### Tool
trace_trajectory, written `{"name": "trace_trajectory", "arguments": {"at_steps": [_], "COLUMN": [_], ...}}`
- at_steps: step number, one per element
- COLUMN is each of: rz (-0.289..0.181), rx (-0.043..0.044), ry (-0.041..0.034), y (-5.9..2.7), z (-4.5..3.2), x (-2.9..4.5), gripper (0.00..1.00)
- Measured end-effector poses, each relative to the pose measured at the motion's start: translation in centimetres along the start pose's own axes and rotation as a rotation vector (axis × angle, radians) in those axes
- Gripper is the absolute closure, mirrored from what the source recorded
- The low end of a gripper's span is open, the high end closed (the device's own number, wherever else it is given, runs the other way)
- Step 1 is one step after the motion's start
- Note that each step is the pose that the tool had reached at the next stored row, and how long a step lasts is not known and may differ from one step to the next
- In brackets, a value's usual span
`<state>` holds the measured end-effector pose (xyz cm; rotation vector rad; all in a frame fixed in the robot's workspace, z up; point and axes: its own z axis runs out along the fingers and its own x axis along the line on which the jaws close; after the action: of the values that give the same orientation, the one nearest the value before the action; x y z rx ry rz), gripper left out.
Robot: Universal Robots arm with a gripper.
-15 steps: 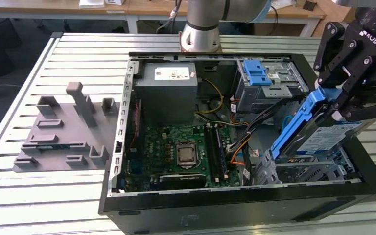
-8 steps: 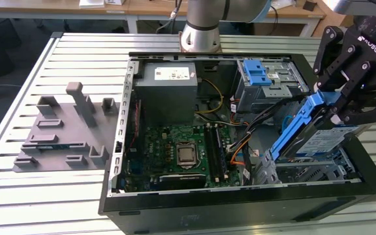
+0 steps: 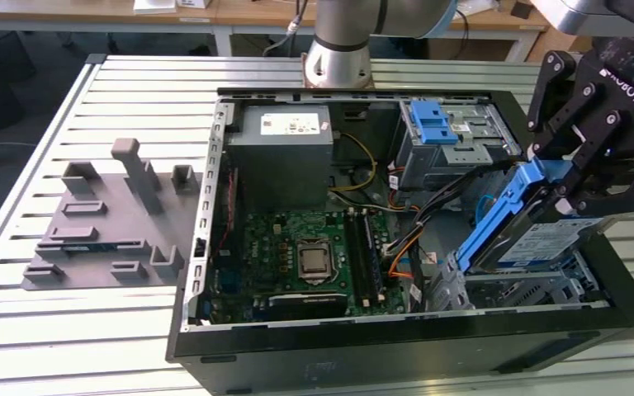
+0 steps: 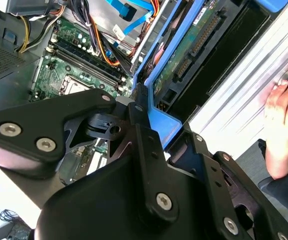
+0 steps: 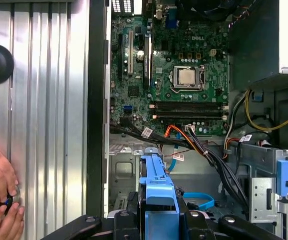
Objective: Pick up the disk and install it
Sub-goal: 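Insert the disk into the insertion slot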
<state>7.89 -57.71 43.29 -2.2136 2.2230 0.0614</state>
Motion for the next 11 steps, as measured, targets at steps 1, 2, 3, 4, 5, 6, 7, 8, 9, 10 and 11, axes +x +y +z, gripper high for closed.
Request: {"name": "trace_trajectory", "arguments": {"at_steps": [1,2,3,4,5,6,7,8,9,10,11], "rz": [0.0,0.0,0.0,0.0,0.0,0.0,0.0,0.0,0.0,0.0,0.0], "rx": [0.0,-0.0001,-0.0001,-0.0001,-0.0002,-0.0002,-0.0003,-0.0003,-0.0004,-0.0004,-0.0004], "ry": [0.0,0.0001,0.0001,0.0,0.0001,0.0001,0.0001,0.0,0.0001,0.0,0.0], "y": [0.0,0.0,0.0,-0.01,-0.01,-0.01,-0.01,-0.02,-0.02,-0.02,-0.03], "z": [0.07,0.13,0.22,0.31,0.4,0.5,0.6,0.71,0.81,0.92,1.03], "x": [0.02,0.03,0.05,0.07,0.08,0.09,0.11,0.12,0.14,0.15,0.17], "gripper": [0.64,0.64,0.64,0.64,0.64,0.64,0.64,0.64,0.64,0.64,0.64]}}
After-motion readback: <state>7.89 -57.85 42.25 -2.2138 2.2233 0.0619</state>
